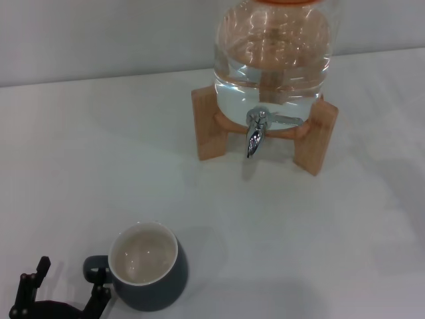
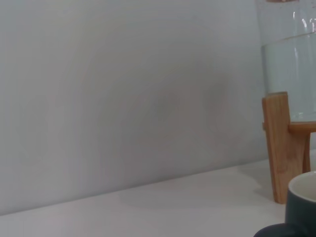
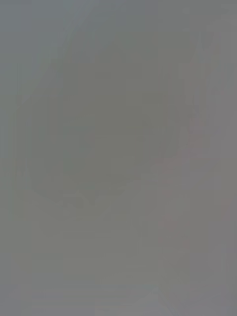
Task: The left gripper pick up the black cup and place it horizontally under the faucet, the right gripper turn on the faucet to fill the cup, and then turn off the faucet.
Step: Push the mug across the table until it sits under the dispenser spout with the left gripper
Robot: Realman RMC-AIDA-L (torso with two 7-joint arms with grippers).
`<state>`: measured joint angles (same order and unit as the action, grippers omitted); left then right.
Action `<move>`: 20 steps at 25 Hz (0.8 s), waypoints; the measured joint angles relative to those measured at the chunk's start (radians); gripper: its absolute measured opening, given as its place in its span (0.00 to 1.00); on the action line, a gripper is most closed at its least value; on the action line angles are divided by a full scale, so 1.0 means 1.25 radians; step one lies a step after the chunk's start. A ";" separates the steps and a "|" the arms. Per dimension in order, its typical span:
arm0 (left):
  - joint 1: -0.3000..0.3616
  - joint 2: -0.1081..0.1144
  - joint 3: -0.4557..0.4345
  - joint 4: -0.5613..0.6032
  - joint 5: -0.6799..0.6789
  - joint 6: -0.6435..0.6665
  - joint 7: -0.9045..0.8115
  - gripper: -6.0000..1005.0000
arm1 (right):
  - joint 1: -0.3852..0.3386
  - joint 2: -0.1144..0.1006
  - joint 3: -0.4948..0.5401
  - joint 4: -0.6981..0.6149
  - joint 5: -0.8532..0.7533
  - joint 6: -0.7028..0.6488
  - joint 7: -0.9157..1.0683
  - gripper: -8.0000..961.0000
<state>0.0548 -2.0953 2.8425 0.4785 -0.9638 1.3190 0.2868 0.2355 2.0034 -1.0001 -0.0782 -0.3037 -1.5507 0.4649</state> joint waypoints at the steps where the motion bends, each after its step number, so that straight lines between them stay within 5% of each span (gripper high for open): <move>1: 0.000 0.000 0.000 0.000 0.000 0.000 0.000 0.88 | 0.000 0.000 0.000 0.000 0.000 0.000 0.000 0.90; 16: -0.003 0.001 0.000 -0.001 0.003 -0.001 -0.023 0.79 | 0.003 0.000 0.000 0.000 0.000 0.001 0.000 0.90; 20: -0.003 0.001 0.000 -0.001 0.002 -0.001 -0.031 0.60 | 0.003 0.000 0.000 0.000 0.000 0.001 0.000 0.90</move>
<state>0.0506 -2.0943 2.8425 0.4767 -0.9611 1.3175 0.2486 0.2393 2.0034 -1.0001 -0.0783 -0.3037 -1.5493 0.4647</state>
